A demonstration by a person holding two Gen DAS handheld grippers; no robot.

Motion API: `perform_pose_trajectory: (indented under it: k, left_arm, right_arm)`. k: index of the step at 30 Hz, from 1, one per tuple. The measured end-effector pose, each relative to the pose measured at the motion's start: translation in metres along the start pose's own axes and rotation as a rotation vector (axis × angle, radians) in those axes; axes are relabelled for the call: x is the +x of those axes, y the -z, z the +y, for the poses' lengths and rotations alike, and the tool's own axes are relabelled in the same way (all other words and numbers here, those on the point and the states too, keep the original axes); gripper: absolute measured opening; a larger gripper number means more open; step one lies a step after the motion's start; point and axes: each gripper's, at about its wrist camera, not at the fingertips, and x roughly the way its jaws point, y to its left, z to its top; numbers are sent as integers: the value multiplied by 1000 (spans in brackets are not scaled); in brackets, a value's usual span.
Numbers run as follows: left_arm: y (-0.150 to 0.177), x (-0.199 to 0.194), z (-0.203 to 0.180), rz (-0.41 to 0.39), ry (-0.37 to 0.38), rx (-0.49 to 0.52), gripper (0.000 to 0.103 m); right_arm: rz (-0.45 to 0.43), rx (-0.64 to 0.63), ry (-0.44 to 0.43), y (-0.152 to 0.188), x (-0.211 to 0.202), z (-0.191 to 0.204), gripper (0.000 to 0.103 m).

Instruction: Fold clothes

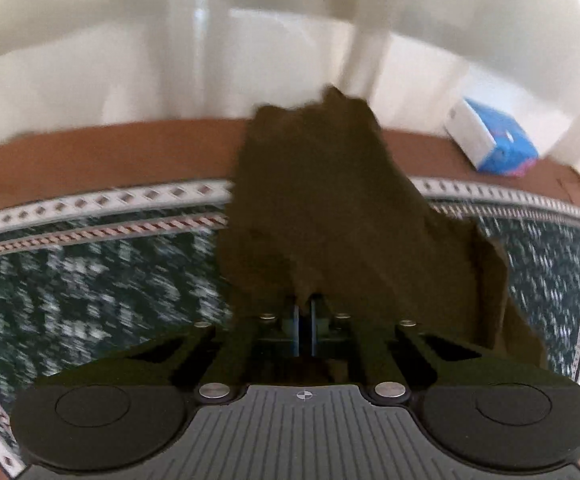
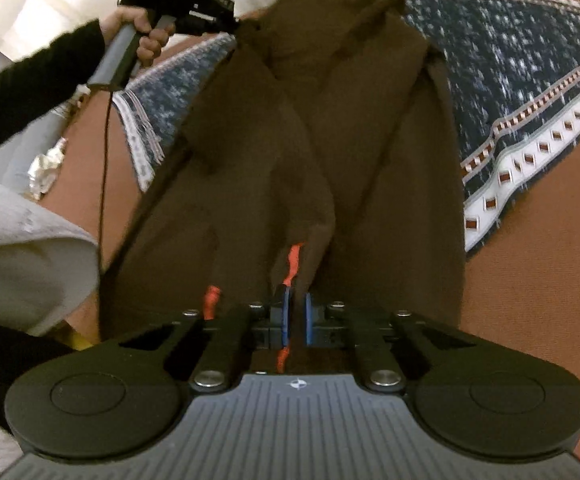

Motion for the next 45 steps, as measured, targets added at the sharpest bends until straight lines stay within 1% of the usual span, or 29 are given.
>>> perform_pose_trajectory:
  k: [3,7,9,11,14,16,20,23,25,28,30,31,32,33,34,35,36,37,39,40,41,42,44,45]
  left_arm:
    - [-7,-6,29,-10,-21,-15,0]
    - [-3,-4,70,8,-53,-40,0]
    - [3,-1,88,22,-47,-72,0]
    - [6,2,97,27,-34,-82,0]
    - [7,8,97,25,-20,-69,0]
    - [5,13,96,32,-14,-68,0]
    - [2,19,99,35,1,-61,2]
    - [0,20,98,35,1,-49,2]
    - [-1,20,98,34,-4,-40,2]
    - [-3,21,95,24,-21,-31,3]
    - [-5,23,92,11,-47,-23,9]
    - [-5,23,91,4,-59,-21,21]
    - [-5,23,90,-5,-69,-22,39]
    - [-5,22,89,-13,-79,-23,42]
    - [-5,20,89,-23,-88,-26,48]
    - [-4,15,89,-32,-93,-30,51]
    - [-3,9,89,-42,-89,-31,51]
    - [0,0,89,-52,-76,-29,51]
    - [7,-21,89,-70,-39,-10,51]
    - [14,-31,87,-75,-15,13,53]
    - [20,-41,84,-79,8,35,54]
    - [28,-50,81,-78,29,56,56]
    - [44,-61,74,-53,66,87,57]
    - [52,-63,71,-45,80,86,57]
  right_arm:
    - [-12,-22,-52,-11,-12,14,4]
    - [-41,-44,-150,-25,-22,41,4]
    - [-60,-44,-214,-32,-25,53,4]
    - [-76,-34,-283,-38,-26,62,4]
    - [-94,16,-327,-43,-24,59,4]
    - [-84,65,-283,-39,-18,46,4]
    - [-65,227,-149,-17,-13,3,4]
    - [-56,281,-46,-6,-12,-23,4]
    - [-62,308,-13,-3,-9,-35,4]
    - [-70,310,14,-4,-4,-48,4]
    - [-67,299,53,-6,1,-53,4]
    - [-70,299,70,-7,5,-54,4]
    - [-74,298,88,-8,8,-56,5]
    - [-85,297,118,-10,11,-58,6]
    - [-90,294,155,-11,13,-56,7]
    - [-95,291,192,-12,15,-55,10]
    - [-105,284,213,-12,14,-56,10]
    - [-115,279,233,-12,12,-58,13]
    - [-139,285,234,-11,3,-57,25]
    - [-153,287,234,-10,-2,-56,27]
    - [-166,288,234,-9,-7,-54,34]
    - [-179,289,233,-8,-12,-52,38]
    - [-189,285,211,-10,-11,-45,39]
    - [-195,283,199,-11,-11,-41,41]
